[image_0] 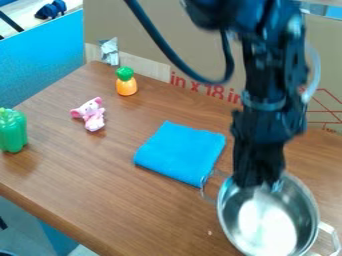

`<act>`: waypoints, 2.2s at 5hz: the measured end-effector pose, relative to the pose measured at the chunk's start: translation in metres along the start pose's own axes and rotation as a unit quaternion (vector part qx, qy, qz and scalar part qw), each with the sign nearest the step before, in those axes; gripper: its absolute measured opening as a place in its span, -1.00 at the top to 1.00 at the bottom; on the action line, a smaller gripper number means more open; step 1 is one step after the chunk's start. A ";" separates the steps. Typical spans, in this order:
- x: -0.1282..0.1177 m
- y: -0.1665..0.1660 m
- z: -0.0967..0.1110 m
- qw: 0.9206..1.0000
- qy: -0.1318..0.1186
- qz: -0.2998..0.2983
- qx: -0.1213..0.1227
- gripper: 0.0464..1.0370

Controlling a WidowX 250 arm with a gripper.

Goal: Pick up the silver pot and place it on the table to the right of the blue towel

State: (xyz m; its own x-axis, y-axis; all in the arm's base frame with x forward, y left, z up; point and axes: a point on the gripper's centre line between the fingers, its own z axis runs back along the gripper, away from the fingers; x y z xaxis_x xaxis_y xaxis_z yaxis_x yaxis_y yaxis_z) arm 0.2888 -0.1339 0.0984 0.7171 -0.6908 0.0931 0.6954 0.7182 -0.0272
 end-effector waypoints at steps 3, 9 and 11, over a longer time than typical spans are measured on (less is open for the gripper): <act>0.079 0.063 -0.005 0.992 -0.028 0.102 -0.074 0.91; 0.079 0.085 -0.058 0.992 0.014 0.109 -0.068 0.44; 0.074 0.087 -0.015 0.988 -0.056 0.127 -0.067 -0.78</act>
State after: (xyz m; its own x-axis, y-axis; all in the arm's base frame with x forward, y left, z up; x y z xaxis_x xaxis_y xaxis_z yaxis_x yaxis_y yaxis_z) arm 0.4026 -0.1239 0.0875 0.8650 -0.4698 0.1764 0.4985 0.8448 -0.1944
